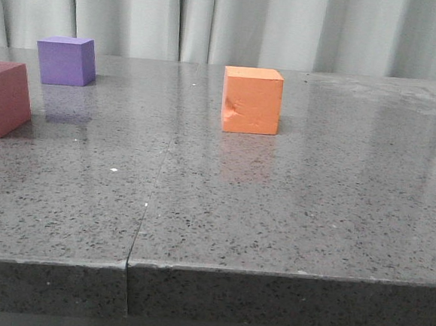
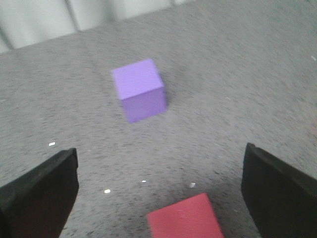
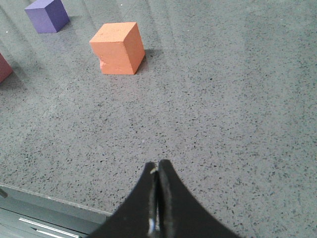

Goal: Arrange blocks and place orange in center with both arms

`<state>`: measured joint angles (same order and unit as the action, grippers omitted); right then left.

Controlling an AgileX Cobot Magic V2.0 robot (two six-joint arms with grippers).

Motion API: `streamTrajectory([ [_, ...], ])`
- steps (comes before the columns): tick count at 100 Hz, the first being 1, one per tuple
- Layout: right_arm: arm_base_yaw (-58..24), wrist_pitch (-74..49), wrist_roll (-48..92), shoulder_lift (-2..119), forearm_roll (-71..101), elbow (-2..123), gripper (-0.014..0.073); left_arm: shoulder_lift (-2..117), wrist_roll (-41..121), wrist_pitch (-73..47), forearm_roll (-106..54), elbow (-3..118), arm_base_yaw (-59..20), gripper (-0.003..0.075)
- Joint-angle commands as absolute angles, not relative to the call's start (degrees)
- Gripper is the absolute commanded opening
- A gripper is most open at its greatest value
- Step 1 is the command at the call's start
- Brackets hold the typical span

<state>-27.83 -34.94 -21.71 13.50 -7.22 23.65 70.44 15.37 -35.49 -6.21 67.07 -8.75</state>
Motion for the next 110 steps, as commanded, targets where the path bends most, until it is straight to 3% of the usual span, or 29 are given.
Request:
streamTrajectory([
  [1,-27.63,-30.47,-21.40,13.98,-8.23,25.08,-0.0067,72.43,18.61,-37.17,-8.13,72.63,-11.07,0.0627],
  [27,-27.63,-30.47,-21.40,13.98,-8.23,25.08,-0.0067,83.25,36.49,-49.16,-19.04,83.71,-15.14,0.0627],
  [55,-27.63,-30.47,-21.40,13.98,-8.23,25.08,-0.0067,90.82,57.06,-51.71,-20.08,91.89,-19.50,0.0627],
  [110,-27.63,-30.47,-21.40,13.98,-8.23,25.08,-0.0067,103.79,58.60,-54.91,-23.15,104.99,-28.44,0.0627],
])
